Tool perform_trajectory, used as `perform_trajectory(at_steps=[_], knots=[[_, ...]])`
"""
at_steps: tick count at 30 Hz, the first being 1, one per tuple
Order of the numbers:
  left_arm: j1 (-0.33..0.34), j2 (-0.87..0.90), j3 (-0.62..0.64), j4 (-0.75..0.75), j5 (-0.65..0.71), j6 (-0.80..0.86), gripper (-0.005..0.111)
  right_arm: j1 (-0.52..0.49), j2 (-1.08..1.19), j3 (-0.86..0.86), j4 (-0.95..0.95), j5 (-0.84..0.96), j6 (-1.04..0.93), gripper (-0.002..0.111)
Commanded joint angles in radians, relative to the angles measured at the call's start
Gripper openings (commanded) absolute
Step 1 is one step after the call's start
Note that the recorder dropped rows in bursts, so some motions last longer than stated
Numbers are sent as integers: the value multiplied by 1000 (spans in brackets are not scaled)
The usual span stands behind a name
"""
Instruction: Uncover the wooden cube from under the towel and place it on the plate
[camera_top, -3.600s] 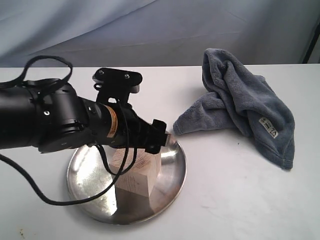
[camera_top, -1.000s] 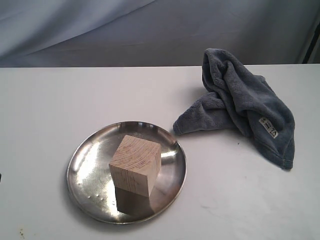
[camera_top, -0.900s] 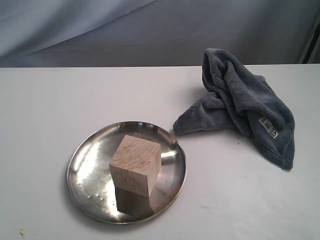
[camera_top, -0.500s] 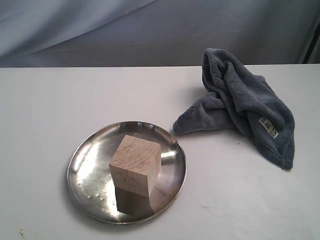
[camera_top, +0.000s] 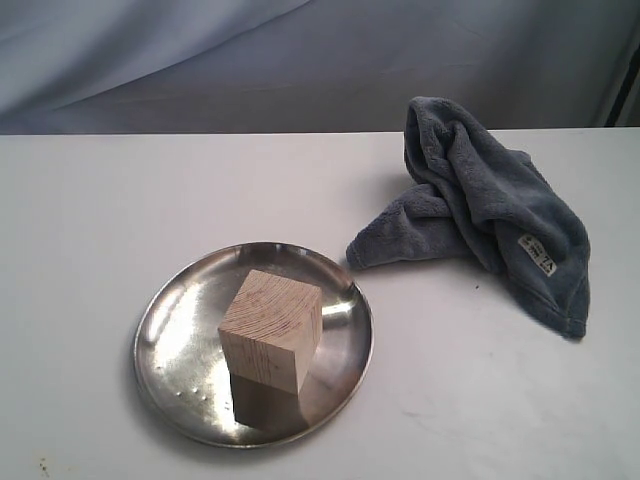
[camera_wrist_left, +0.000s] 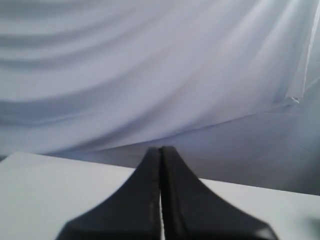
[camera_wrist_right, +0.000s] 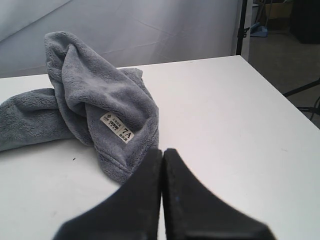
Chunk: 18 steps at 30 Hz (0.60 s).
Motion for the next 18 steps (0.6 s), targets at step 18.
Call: perform_trajectory(at_steps=[18], knots=[[3,-3,493,187,-446,1,0,-4,-4,3,-8,-7,0,0]])
